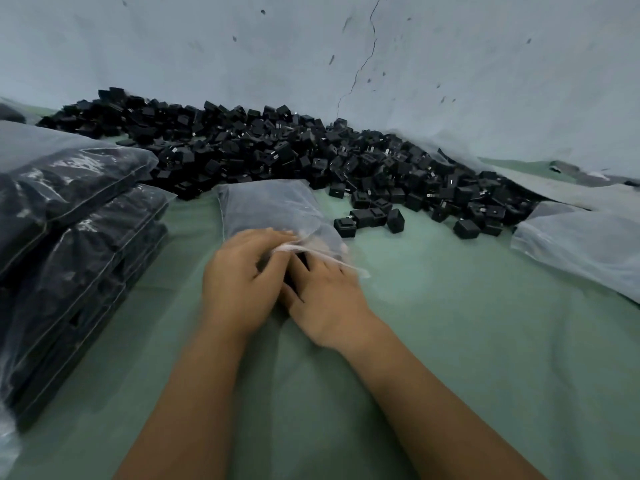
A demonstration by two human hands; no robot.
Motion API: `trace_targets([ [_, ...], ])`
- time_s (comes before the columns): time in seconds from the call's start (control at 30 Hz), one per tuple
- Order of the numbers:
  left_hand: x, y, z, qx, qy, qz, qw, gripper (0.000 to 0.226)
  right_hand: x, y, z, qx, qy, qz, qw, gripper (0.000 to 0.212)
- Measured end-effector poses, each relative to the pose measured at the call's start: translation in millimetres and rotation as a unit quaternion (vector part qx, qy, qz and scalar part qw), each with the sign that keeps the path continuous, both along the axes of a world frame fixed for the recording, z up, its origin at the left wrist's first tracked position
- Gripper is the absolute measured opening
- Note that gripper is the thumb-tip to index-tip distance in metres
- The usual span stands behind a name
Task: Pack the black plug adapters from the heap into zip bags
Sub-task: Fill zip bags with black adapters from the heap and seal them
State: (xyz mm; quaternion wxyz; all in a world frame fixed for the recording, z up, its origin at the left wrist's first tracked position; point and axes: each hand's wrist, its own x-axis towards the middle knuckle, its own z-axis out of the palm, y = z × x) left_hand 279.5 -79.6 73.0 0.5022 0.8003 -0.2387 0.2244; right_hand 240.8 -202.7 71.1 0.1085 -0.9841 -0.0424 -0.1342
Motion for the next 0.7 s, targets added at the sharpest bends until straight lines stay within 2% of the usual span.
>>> trace_targets([
  [0.17,11,15,-7,0.010,0.068,-0.024,0.997,0.035,11,4,-4,-0.012,-0.017,0.002,1.000,0.045],
  [0.3,12,15,-8,0.051,0.071,-0.032,0.996,0.042,4,1,1,0.036,-0.093,0.044,0.994,0.033],
  [0.37,13,15,-9,0.052,0.076,-0.026,0.995,0.043,0,-1,3,0.055,-0.172,0.074,0.981,0.025],
  [0.43,13,15,-9,0.042,0.089,-0.016,0.995,0.043,-3,-4,3,0.060,-0.320,0.091,0.941,0.023],
  [0.5,12,15,-8,0.023,0.100,-0.006,0.995,0.041,-2,-14,7,0.077,-0.411,0.077,0.905,0.023],
  [0.57,12,13,-8,0.004,0.114,0.002,0.993,0.035,8,-30,13,0.144,-0.394,0.013,0.907,0.022],
  [0.63,11,10,-7,0.005,0.121,0.001,0.993,0.033,25,-54,18,0.256,-0.306,-0.095,0.912,0.020],
  [0.7,12,8,-7,0.024,0.114,0.006,0.993,0.033,44,-82,15,0.317,-0.189,-0.160,0.916,0.025],
])
